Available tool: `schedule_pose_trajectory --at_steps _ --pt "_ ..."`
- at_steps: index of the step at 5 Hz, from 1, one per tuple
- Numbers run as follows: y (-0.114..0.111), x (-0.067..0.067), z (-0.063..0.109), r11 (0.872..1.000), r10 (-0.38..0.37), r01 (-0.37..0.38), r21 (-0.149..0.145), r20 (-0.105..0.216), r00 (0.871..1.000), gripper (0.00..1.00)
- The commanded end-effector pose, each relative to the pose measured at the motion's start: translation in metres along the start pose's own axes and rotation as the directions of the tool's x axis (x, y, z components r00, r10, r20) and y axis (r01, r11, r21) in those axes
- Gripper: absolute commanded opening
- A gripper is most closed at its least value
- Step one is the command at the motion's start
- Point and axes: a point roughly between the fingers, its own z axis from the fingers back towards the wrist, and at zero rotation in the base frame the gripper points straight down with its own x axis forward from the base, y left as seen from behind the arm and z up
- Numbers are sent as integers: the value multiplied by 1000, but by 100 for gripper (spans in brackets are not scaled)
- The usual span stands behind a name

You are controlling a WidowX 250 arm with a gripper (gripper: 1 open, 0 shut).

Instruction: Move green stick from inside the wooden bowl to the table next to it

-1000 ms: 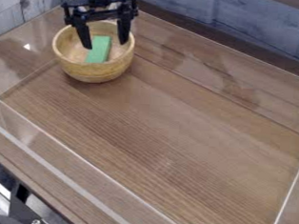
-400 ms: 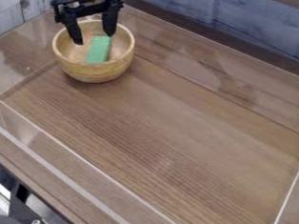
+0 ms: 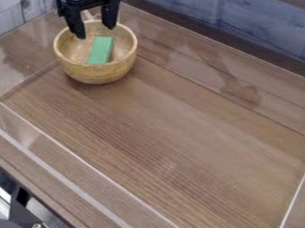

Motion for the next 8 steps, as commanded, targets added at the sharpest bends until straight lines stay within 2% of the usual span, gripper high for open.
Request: schedule_pose_trajectory --at_steps 1,3,5,6,8 --pt "5 -3 29 998 54 -52 -37 55 997 100" --pt "6 -3 -1 989 148 -147 -25 61 987 100" --pt "-3 -2 -30 970 244 -243 -14 56 968 100" --pt "-12 -4 -35 960 279 -279 -3 40 959 100" --pt "-16 -28 -27 971 240 -241 7 31 970 100"
